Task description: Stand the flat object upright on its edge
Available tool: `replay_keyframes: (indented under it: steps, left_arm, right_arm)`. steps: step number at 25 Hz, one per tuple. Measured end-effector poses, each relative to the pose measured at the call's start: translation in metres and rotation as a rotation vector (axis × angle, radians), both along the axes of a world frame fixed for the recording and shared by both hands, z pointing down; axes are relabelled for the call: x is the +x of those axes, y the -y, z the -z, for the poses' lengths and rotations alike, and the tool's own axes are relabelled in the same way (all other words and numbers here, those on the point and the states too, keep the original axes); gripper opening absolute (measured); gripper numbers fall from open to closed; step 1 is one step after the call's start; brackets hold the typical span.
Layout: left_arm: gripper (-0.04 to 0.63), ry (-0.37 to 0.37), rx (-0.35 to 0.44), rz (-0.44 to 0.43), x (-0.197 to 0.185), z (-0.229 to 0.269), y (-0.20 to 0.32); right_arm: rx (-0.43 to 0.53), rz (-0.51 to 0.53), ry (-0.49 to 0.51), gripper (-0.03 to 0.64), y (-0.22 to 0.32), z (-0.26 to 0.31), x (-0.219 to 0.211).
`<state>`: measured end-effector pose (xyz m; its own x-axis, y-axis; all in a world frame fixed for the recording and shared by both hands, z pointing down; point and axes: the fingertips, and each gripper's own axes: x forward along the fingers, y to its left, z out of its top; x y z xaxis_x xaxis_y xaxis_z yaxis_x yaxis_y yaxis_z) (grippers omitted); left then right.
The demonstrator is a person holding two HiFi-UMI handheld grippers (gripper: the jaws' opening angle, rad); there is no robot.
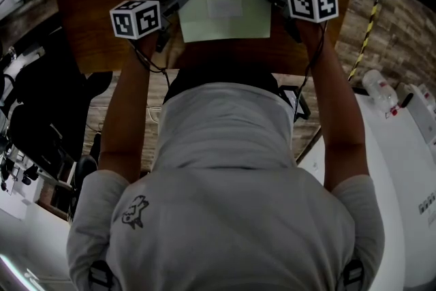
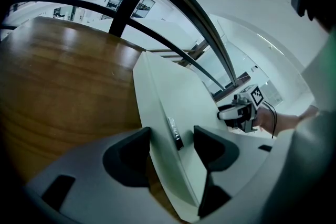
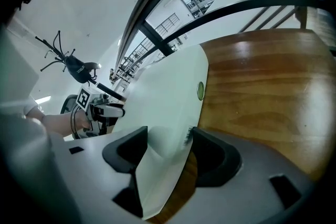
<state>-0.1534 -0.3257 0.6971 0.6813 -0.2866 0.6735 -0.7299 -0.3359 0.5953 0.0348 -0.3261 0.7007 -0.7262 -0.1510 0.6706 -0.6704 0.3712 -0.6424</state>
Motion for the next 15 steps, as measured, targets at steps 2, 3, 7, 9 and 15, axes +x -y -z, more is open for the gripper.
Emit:
replay_keyframes:
  steps: [2, 3, 7, 9, 15]
  left_arm:
    - [0.267, -0.006, -0.001, 0.003, 0.0, 0.0, 0.0]
    - [0.265, -0.008, -0.003, 0.005, 0.0, 0.0, 0.0]
    - [0.259, -0.013, -0.012, 0.007, 0.001, 0.001, -0.002]
    - [0.256, -0.014, -0.014, 0.006, 0.002, 0.002, -0.002]
    - [0.252, 0.011, 0.012, -0.004, 0.001, 0.012, -0.001]
  right_arm:
    - [-0.004, -0.004, 0.002, 0.249, 0.001, 0.0, 0.0]
    - [-0.005, -0.008, 0.002, 0.249, 0.001, 0.0, 0.0]
    - [-0.002, -0.031, 0.004, 0.247, 0.0, 0.003, 0.0]
    - [0.004, -0.038, 0.004, 0.247, 0.001, 0.005, 0.0]
    - [0.006, -0.036, -0.005, 0.245, 0.0, 0.01, 0.0]
